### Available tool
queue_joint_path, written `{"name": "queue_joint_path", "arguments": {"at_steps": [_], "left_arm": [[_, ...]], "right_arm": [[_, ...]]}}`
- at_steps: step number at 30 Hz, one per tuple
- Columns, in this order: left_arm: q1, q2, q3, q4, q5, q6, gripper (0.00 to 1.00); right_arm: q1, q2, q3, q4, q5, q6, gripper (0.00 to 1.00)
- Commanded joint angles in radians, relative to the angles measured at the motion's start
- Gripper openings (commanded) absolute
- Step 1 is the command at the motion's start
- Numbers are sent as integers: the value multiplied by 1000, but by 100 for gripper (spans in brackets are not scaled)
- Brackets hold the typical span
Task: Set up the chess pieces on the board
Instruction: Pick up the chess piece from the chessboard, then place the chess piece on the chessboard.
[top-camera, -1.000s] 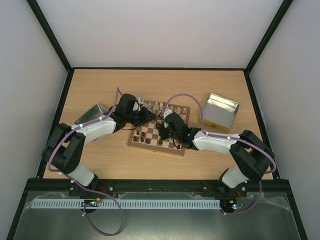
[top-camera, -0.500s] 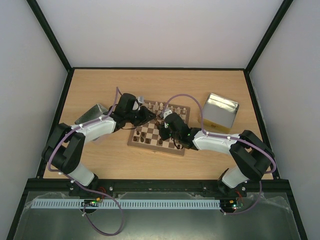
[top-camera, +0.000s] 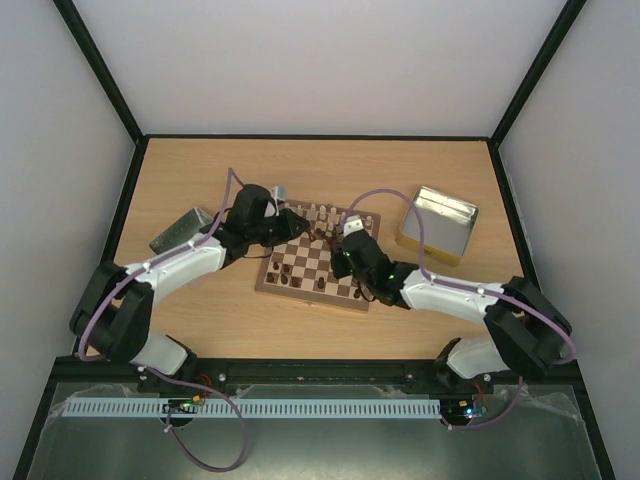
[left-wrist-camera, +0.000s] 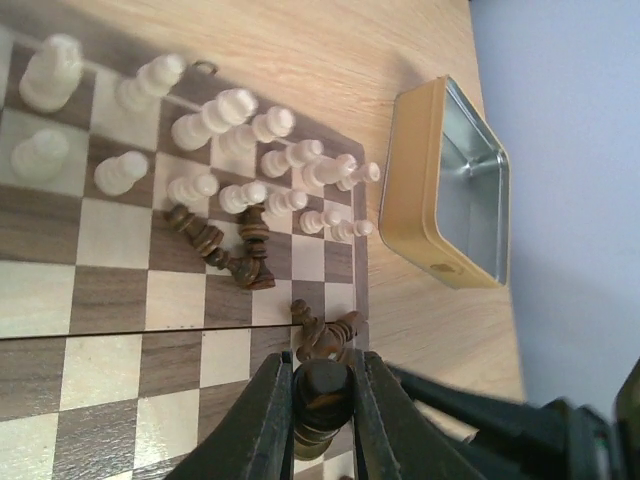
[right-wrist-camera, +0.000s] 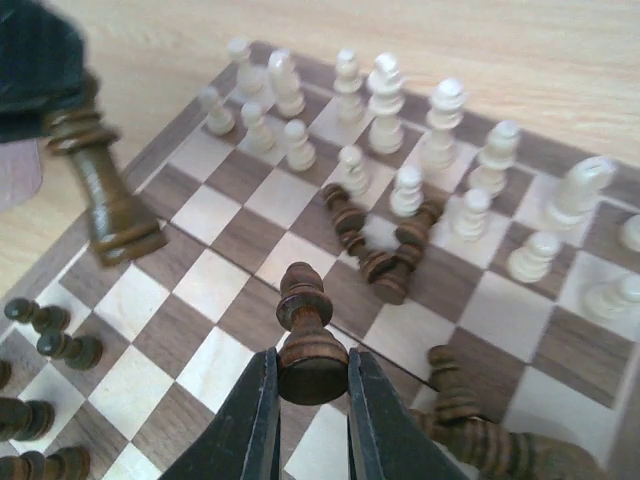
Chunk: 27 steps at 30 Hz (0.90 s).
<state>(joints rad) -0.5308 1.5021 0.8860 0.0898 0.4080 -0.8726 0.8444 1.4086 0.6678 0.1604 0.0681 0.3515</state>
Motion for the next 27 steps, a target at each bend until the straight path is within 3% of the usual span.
{"name": "queue_joint_path", "arguments": {"at_steps": [1,7,14,21,27], "left_arm": [[-96,-102,18,-72,-176,202,2],[-246,-180,-23,-109,-393,328,2],[-372,-245,-111,-147,-666,324,2],[-409,-321,-244,-42,-689,286,3],[-454,-278,-258,27,-676,355,3]], "right_arm": [[-2,-112,-37,-7,182,81,2],[-4,-244,-65,-46,347,177,4],[-4,-411,-87,-139,473,273,7],[-4,-481,-86,-183,475,317,9],[-4,-452,-89,-174,438,341,9]]}}
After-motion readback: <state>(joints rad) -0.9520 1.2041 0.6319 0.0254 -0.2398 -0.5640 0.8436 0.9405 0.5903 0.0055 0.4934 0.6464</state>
